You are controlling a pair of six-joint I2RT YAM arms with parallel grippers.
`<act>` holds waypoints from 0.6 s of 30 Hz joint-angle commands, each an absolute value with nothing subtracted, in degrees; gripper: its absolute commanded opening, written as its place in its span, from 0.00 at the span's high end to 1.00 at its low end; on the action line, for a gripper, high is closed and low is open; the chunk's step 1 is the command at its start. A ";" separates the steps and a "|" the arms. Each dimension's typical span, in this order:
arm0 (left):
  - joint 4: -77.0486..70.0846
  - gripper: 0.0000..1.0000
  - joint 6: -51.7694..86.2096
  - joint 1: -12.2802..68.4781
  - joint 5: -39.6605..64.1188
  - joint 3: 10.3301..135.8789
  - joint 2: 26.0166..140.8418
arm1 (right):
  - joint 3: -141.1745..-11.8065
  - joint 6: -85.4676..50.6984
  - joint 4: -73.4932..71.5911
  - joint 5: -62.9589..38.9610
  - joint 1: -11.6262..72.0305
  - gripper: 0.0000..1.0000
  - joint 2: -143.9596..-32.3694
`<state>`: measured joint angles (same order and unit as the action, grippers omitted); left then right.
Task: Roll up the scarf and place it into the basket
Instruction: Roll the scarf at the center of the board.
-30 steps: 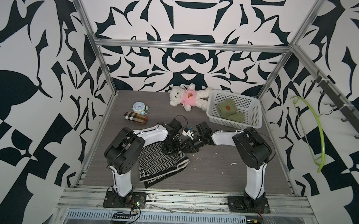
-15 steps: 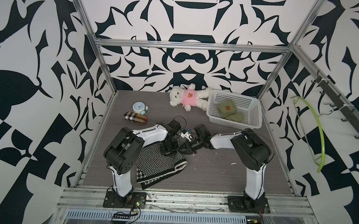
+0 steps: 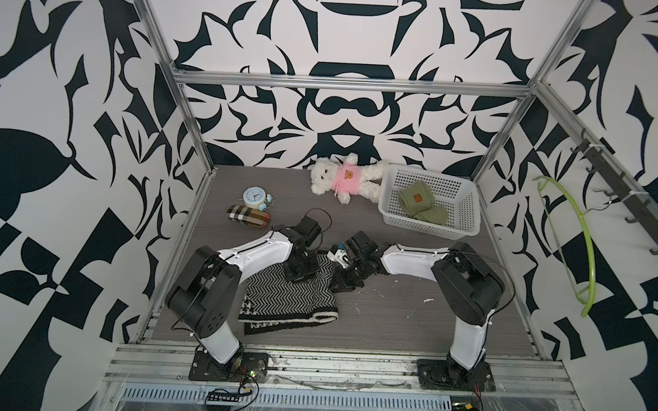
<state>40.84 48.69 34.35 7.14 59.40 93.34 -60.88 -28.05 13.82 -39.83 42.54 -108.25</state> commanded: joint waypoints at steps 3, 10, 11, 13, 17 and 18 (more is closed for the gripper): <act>40.36 0.78 47.76 33.97 7.85 59.26 90.05 | -61.73 -26.35 20.09 -36.30 42.99 1.00 -104.39; 32.27 0.77 49.04 36.36 15.94 58.70 87.52 | -63.14 -25.39 25.17 -32.92 42.98 1.00 -102.10; 31.26 0.77 49.13 37.20 16.86 59.10 87.73 | -63.38 -25.33 25.90 -32.38 42.98 1.00 -101.70; 30.06 0.76 49.39 39.64 18.05 60.34 88.97 | -63.97 -25.32 27.20 -31.86 43.02 1.00 -100.81; 28.77 0.75 50.37 42.87 19.06 61.69 91.53 | -64.40 -25.32 28.65 -30.68 43.00 1.00 -99.50; 28.69 0.75 50.57 43.42 19.07 61.70 92.06 | -64.51 -25.21 28.91 -30.48 42.98 1.00 -99.28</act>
<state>30.17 49.74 42.33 16.71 60.36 90.21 -62.33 -26.48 26.00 -32.14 42.76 -101.65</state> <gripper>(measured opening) 0.253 0.050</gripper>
